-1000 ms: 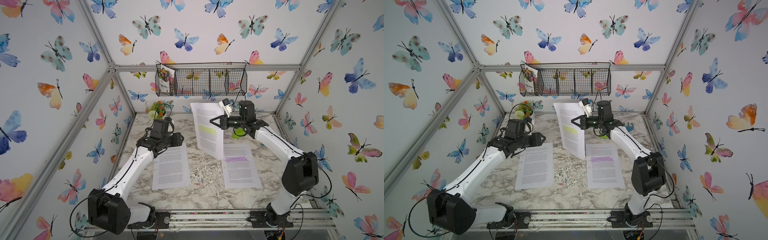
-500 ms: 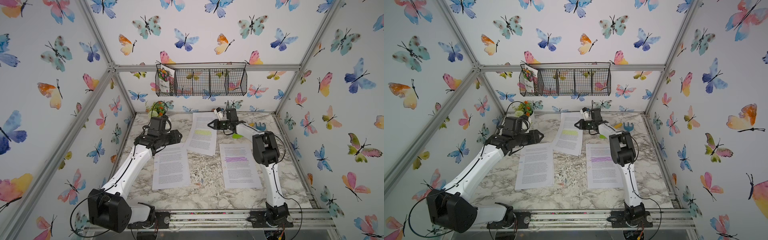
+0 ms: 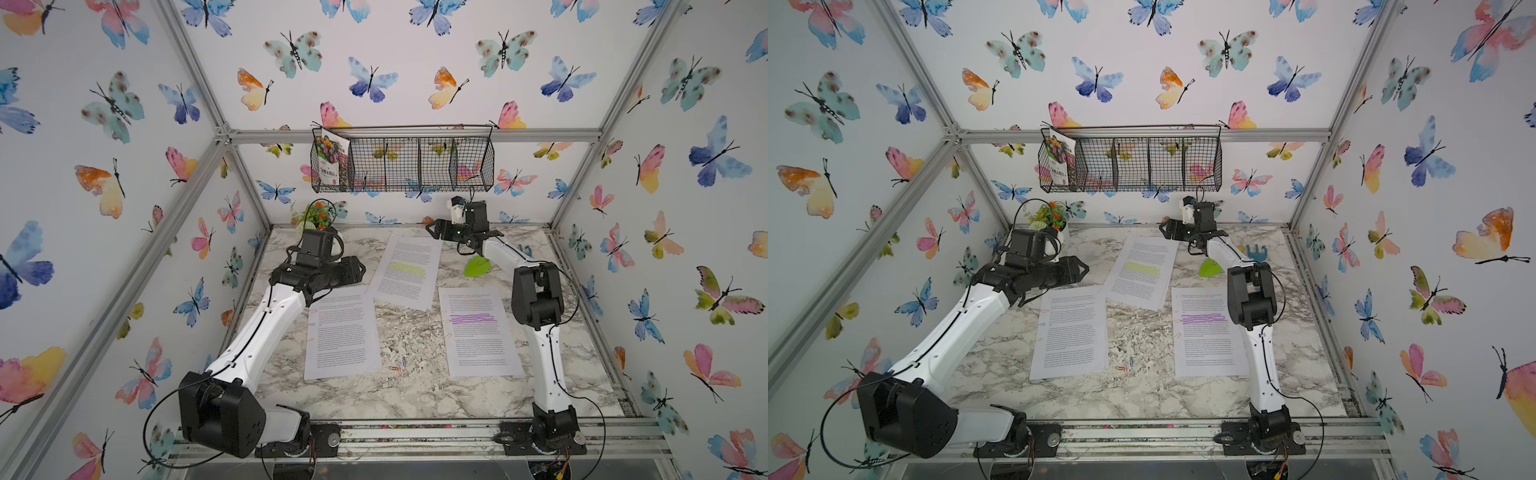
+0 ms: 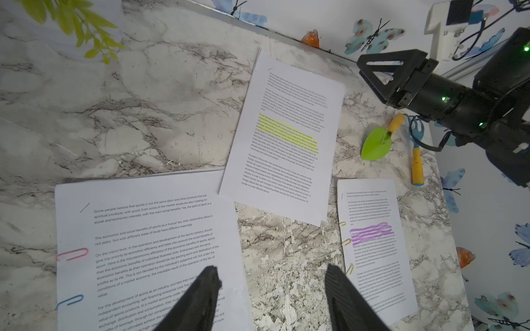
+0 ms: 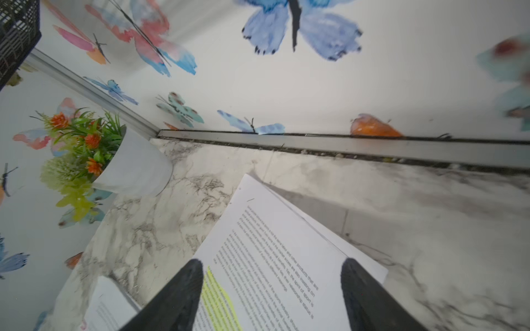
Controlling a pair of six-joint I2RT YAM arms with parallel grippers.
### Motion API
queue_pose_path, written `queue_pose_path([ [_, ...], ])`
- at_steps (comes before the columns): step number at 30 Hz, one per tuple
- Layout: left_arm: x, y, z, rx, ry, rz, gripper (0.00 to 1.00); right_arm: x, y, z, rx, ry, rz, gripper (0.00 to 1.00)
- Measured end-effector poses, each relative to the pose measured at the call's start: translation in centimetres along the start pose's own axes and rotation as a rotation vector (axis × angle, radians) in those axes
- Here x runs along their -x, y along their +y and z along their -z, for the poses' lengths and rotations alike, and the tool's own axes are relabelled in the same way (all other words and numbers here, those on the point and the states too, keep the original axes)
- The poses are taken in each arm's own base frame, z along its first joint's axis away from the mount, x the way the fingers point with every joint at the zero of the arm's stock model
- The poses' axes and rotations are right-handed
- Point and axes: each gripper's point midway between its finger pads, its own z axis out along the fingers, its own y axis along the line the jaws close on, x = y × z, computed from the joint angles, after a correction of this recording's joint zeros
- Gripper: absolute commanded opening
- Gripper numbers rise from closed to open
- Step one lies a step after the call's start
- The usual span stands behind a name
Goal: Unclip the paperclips from the documents
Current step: Place the document at the center of the board, then pick up the document from the center of the board.
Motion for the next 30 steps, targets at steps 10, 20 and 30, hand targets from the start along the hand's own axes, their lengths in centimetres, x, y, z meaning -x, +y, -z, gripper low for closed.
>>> queue_pose_path([
  [10,0.2,-3.3,-5.5,-0.027,0.062,-0.049,0.79,-0.5,-5.2,13.0,-0.317,-0.026,-0.005,0.92],
  [20,-3.5,-12.2,-15.7,-0.171,0.238,-0.229,0.86,-10.9,-4.6,19.4,-0.412,0.196,-0.071,0.95],
  [30,-10.5,-13.6,-23.7,-0.184,0.400,-0.296,0.86,-19.1,-7.2,22.7,-0.437,0.367,-0.219,0.88],
])
